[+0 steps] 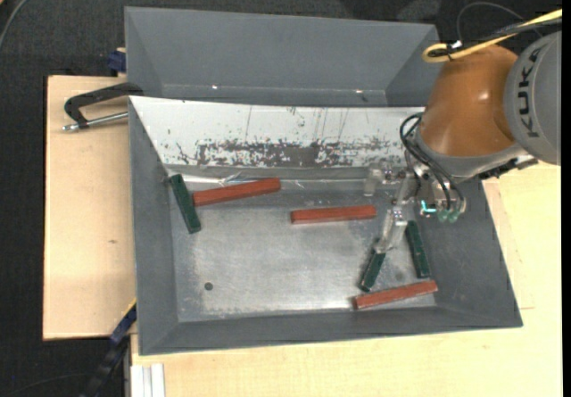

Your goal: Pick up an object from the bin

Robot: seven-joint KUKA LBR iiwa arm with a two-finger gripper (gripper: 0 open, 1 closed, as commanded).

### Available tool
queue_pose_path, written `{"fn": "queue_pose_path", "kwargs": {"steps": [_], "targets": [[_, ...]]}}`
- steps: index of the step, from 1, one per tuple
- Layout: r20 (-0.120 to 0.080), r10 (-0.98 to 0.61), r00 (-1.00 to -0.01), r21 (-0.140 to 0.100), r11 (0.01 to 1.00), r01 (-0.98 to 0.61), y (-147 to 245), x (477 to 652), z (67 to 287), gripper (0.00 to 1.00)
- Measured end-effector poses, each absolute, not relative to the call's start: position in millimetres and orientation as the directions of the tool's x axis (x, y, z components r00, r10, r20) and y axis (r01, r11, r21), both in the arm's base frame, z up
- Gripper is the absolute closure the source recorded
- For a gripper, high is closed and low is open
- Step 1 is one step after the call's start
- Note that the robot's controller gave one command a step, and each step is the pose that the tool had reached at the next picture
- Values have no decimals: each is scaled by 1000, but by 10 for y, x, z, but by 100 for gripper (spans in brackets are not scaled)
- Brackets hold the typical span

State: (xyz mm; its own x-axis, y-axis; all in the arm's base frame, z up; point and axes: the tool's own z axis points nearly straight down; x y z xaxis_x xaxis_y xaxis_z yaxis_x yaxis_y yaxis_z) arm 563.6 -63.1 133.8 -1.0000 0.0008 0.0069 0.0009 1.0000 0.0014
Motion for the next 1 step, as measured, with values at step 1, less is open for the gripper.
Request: {"fn": "queue_pose_path", "kwargs": {"steps": [1], "targets": [[2, -170, -985, 3, 985, -170, -408, 5926, 689, 0]]}}
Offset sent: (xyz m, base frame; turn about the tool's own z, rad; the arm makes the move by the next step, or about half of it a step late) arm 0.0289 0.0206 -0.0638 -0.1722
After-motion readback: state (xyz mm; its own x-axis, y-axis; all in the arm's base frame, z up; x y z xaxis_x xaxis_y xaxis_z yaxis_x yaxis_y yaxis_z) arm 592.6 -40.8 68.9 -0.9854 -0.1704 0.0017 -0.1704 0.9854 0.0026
